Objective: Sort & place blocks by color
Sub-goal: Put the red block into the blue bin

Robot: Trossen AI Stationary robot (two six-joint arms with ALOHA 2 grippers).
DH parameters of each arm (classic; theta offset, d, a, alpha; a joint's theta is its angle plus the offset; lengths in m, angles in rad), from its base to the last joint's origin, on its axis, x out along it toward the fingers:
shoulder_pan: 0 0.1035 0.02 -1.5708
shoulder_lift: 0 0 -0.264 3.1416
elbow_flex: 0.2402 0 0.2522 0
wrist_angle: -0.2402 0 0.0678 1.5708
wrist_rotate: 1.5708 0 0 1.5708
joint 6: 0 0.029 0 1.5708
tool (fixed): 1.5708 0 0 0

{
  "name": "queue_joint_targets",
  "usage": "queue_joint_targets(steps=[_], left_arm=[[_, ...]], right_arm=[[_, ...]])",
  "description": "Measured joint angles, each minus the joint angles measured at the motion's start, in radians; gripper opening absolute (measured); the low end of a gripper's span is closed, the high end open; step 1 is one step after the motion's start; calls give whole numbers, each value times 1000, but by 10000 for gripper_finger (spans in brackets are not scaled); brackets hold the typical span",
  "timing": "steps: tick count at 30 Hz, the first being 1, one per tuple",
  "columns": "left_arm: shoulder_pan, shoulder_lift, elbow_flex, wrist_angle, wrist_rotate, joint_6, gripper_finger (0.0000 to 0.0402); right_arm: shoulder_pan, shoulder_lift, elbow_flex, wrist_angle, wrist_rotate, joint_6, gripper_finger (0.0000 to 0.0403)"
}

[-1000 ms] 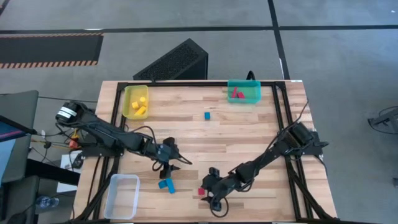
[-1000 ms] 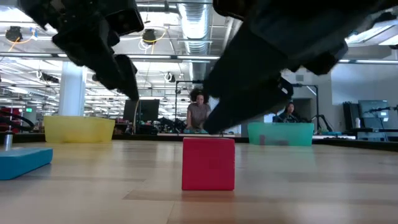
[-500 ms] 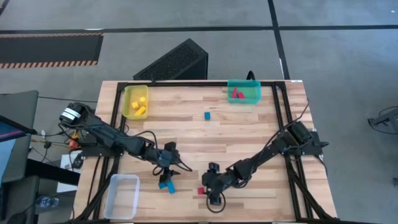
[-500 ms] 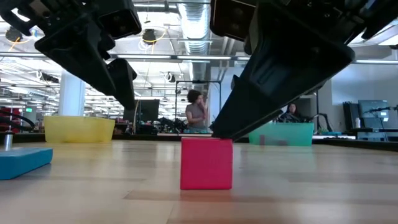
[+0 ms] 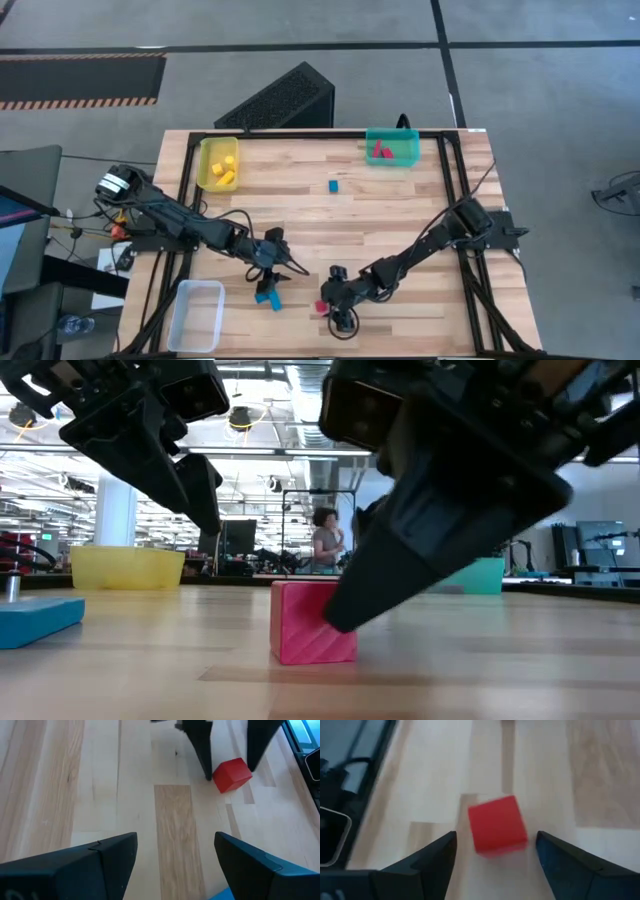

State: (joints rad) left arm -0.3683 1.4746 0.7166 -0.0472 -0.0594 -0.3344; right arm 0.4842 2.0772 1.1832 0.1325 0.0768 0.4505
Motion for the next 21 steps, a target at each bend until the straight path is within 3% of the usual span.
queue_joint_targets(steps=[5,12,17,21], left_arm=[[0,0,0,13,0,0,252],[0,0,1,17,-1,-1,252],[7,0,29,13,0,0,252],[43,0,69,7,0,-1,252]], right_arm=[[-18,3,0,6,-45,-14,240],[-24,-4,0,7,-60,-7,115],[-28,-60,-2,-112,-29,50,114],[-28,-161,-2,-269,128,71,114]])
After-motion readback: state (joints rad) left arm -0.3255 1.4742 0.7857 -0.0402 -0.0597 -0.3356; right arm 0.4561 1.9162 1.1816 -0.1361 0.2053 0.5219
